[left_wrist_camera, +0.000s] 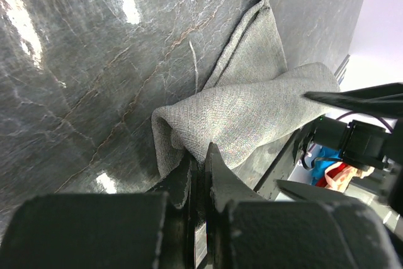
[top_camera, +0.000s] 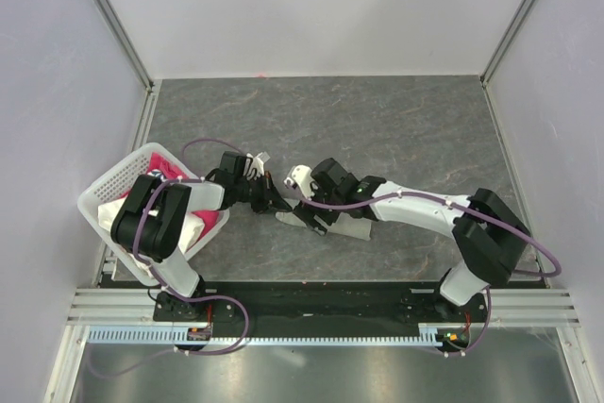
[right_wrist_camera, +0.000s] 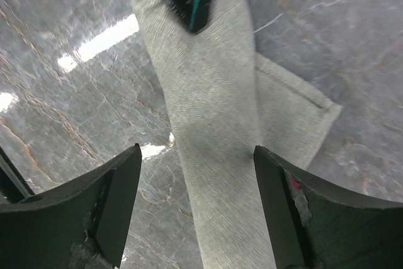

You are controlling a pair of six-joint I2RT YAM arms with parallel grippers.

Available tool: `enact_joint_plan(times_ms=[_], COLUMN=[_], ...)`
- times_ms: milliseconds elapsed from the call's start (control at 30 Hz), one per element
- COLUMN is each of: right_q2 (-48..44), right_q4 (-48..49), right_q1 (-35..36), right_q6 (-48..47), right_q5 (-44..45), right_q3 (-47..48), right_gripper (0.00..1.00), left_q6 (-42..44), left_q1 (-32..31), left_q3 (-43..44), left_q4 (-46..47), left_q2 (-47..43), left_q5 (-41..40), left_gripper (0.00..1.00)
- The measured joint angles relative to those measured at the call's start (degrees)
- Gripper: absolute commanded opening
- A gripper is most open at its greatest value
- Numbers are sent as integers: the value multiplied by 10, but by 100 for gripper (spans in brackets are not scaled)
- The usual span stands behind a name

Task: Fold the napkin, place the utensils inside, and roll it up
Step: Roll the napkin with the utensil

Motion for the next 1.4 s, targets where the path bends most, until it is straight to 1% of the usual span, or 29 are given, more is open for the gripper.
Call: enact_joint_plan(times_ms=[67,133,233,333,433,467,533,567,633,667,800,833,867,1033,1200,1400], right_q2=[17,33,48,53,64,68,79,85,96,101,114,117,119,127,143,181], right_q4=[0,-2,-2,-2,-3,-3,-4,-5,-8,-10,-28,-30,-33,-47,-90,-162], right_q1=[9,16,22,23,23,23,23,23,23,23,23,23,23,6,-23,-51], right_q6=[-6,-10,-14,-16,-16,-16,-16,-16,-16,-16,-16,-15,-16,-14,-16,-24], right_q5=[10,17,28,40,57,61,71,75,83,84,84,82,81,47,-16,-90], right_q3=[0,1,1,2,10,12,16,20,29,33,52,56,59,71,104,163], right_gripper=[75,73,73,75,76,76,75,75,74,73,64,60,58,53,52,51], left_q6=[0,0,0,0,0,0,2,2,3,3,5,6,7,14,18,24], left_q1=[0,0,0,0,0,0,0,0,0,0,0,0,0,0,0,0], left_q3=[1,1,4,8,10,11,12,12,12,12,13,13,14,14,8,-16], left_q4=[0,-1,-4,-9,-12,-12,-13,-13,-14,-16,-27,-31,-38,-61,-77,-70], left_q2=[0,0,2,4,4,4,4,4,2,-1,-22,-30,-38,-74,-104,-156], left_q5=[0,0,0,0,0,0,0,0,-2,-3,-8,-12,-18,-51,-84,-97], left_gripper=[2,2,2,2,11,17,25,30,36,40,48,50,52,60,61,61])
